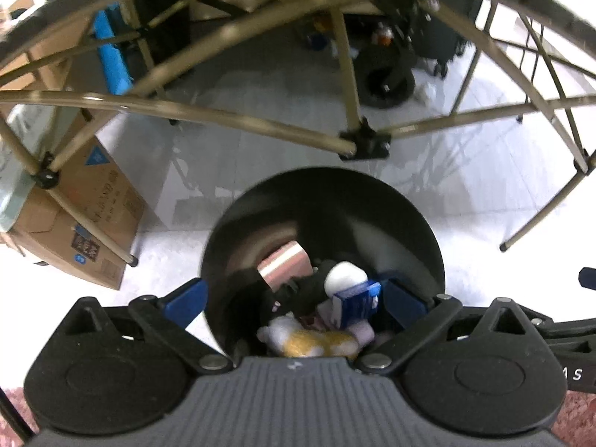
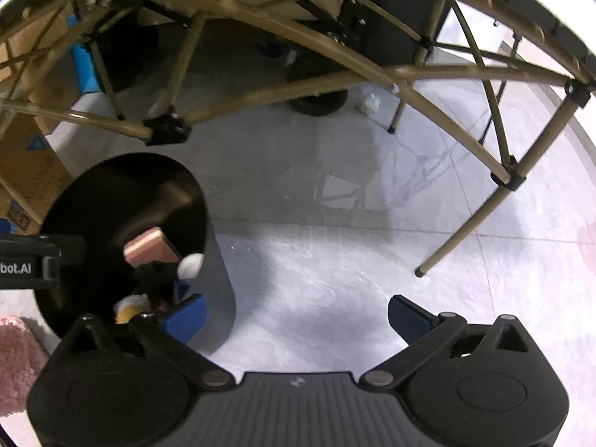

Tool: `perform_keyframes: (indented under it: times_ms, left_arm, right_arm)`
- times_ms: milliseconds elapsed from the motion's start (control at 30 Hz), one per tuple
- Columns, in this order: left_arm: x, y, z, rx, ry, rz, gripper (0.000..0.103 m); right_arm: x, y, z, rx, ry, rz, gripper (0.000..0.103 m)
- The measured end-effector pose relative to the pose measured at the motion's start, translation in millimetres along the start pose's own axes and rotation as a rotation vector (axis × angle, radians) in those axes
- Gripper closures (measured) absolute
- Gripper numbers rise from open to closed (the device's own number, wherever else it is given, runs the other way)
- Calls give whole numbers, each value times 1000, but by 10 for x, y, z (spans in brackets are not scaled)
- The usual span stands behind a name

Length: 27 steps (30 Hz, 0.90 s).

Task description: Collect trash

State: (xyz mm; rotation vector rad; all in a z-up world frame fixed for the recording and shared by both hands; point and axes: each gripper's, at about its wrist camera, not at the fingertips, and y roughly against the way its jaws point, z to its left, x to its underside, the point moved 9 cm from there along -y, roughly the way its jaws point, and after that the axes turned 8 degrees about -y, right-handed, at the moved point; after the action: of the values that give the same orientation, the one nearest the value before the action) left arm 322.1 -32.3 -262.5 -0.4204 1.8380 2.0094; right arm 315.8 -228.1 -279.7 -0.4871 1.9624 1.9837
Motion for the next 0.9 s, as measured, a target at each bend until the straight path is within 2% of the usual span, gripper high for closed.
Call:
perform_keyframes:
  times_ms: [167, 400, 700, 900]
  left_arm:
    - [4, 256, 169, -46, 17, -64, 0]
    - [-1, 743, 314, -51, 31, -165, 0]
    - [253, 1584, 467, -32, 6, -297, 0]
    - [543, 2162, 485, -31, -23, -393, 0]
  right_arm:
    - [43, 165, 103, -38, 2, -31, 0]
    - [44, 511, 173, -118, -46, -82, 0]
    - [156, 1432, 282, -181, 26, -233, 0]
    - [422, 2107, 306, -202, 79, -334, 0]
